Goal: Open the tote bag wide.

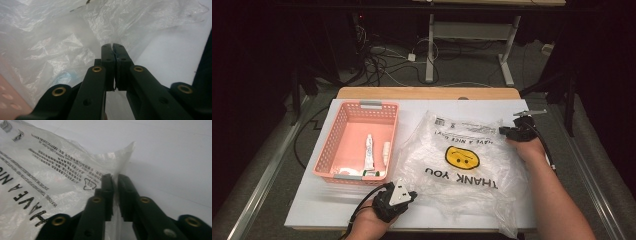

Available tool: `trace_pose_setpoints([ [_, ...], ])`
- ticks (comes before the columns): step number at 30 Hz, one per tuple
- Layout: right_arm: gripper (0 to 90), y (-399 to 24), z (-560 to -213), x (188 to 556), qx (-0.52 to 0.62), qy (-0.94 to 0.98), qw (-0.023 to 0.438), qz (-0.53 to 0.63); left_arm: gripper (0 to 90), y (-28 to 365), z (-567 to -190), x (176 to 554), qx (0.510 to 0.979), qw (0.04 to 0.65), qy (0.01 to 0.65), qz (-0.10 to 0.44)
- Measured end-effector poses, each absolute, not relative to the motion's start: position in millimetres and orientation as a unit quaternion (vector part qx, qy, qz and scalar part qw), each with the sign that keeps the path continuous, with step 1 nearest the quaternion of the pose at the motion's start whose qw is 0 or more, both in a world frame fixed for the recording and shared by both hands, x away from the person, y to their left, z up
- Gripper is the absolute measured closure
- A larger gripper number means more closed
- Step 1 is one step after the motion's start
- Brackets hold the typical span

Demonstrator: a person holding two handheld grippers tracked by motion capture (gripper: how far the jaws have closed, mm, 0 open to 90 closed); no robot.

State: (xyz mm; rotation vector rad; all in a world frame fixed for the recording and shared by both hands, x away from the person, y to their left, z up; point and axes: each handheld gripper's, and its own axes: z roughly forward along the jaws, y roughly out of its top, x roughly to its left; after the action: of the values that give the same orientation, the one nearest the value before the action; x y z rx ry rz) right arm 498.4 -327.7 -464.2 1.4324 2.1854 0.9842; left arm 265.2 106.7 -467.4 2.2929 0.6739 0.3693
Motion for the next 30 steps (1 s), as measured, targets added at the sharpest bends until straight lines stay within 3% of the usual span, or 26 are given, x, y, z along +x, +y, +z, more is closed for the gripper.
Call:
trace_pose_setpoints([
  [2,90.0,-333,-461,500,0.506,0.765,0.185,0.352,84.8,107,-465,267,0.882,0.362,0.263,0.148],
  [8,90.0,-359,-453,505,0.541,0.723,0.228,0.364,54.6,109,-455,268,0.861,0.406,0.275,0.135],
  [13,90.0,-386,-447,502,0.573,0.679,0.266,0.374,43.4,113,-453,269,0.847,0.435,0.28,0.124],
  [17,90.0,-409,-443,493,0.593,0.645,0.296,0.381,38.8,119,-449,269,0.835,0.454,0.284,0.126],
  [24,89.8,-433,-449,471,0.613,0.624,0.308,0.373,33.1,124,-442,270,0.828,0.465,0.285,0.129],
  [25,86.0,-434,-449,469,0.614,0.625,0.305,0.373,32.9,124,-440,269,0.826,0.469,0.286,0.13],
  [27,70.4,-437,-449,464,0.611,0.627,0.302,0.376,29.6,126,-436,269,0.821,0.478,0.284,0.126],
  [30,59.0,-439,-436,454,0.599,0.625,0.309,0.393,25.7,129,-428,270,0.818,0.486,0.282,0.123],
])
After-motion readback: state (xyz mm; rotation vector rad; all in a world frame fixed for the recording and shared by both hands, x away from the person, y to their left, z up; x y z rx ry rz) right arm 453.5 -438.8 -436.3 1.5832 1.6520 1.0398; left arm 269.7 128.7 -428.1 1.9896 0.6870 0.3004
